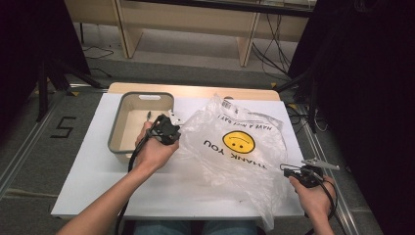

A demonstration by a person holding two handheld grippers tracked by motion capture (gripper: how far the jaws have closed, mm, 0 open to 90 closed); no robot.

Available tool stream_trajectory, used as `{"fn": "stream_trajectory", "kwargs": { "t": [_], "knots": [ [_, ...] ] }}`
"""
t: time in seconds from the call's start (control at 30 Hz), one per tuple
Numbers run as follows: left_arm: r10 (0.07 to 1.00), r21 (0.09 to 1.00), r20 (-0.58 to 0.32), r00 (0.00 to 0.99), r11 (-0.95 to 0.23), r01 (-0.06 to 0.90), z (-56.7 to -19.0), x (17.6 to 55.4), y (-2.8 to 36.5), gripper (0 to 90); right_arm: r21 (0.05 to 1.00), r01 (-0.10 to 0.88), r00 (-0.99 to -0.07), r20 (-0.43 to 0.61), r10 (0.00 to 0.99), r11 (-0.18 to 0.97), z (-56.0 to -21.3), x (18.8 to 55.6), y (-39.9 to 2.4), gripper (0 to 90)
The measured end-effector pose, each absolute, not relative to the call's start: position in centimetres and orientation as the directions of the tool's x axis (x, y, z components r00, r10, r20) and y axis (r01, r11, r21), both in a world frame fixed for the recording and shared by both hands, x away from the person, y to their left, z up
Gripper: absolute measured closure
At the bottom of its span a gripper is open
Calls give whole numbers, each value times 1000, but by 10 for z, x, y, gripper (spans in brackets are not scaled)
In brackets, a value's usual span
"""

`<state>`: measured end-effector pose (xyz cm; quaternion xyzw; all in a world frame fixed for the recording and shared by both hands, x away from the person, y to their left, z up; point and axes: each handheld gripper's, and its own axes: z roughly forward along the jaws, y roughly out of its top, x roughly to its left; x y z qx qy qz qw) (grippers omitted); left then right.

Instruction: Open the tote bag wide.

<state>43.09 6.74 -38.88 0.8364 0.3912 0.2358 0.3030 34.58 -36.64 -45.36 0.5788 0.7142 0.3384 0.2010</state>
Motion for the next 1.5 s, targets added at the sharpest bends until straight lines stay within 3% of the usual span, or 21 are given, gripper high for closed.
{"fn": "stream_trajectory", "kwargs": {
  "t": [0.77,1.17,1.33,1.5],
  "knots": [
    [831,701,202,518,-492,517,-382,464,71,892,706,680,-322,47,946,196,-460,354,-337,895],
    [825,681,225,518,-514,522,-389,475,69,884,697,681,-349,36,936,227,-463,364,-330,843],
    [833,690,211,511,-497,526,-390,478,70,824,697,680,-361,47,932,228,-464,364,-330,765],
    [851,721,184,492,-457,520,-388,476,73,680,718,662,-355,51,933,213,-462,361,-334,653]
  ]
}}
